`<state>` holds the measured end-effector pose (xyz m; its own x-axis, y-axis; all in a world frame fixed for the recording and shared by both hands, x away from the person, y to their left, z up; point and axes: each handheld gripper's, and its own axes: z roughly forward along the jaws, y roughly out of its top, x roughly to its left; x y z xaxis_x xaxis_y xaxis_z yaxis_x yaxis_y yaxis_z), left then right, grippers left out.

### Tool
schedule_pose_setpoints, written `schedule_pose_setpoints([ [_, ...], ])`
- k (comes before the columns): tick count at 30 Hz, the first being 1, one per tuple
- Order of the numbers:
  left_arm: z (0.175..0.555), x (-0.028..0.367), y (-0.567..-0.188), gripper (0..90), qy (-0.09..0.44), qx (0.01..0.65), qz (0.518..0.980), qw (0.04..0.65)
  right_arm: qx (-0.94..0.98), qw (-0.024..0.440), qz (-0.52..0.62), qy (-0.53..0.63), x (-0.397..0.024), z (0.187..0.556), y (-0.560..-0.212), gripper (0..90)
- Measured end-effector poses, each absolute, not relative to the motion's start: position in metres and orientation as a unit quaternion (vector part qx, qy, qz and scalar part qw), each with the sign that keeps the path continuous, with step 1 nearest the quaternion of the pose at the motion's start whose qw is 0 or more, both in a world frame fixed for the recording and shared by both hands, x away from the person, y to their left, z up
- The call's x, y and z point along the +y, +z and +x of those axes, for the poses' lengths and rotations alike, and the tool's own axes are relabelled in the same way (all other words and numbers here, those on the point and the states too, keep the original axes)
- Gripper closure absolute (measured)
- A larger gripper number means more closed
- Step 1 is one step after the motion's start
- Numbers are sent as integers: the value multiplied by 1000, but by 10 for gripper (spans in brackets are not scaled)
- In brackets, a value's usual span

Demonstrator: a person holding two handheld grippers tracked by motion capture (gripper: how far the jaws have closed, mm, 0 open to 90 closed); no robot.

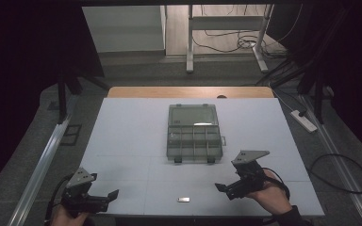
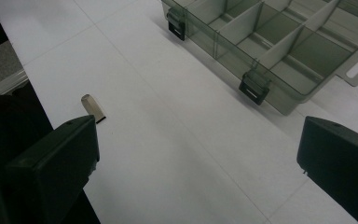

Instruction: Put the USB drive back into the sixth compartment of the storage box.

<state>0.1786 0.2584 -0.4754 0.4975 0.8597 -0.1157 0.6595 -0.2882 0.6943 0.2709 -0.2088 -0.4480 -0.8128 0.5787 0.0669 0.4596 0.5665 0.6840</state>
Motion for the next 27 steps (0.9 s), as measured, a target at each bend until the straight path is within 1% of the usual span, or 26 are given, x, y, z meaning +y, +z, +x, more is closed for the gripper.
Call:
schedule_pose_setpoints([
  [27, 180, 258, -476, 14, 140, 484, 790, 351, 905, 59, 265, 327, -169, 278, -464, 0],
])
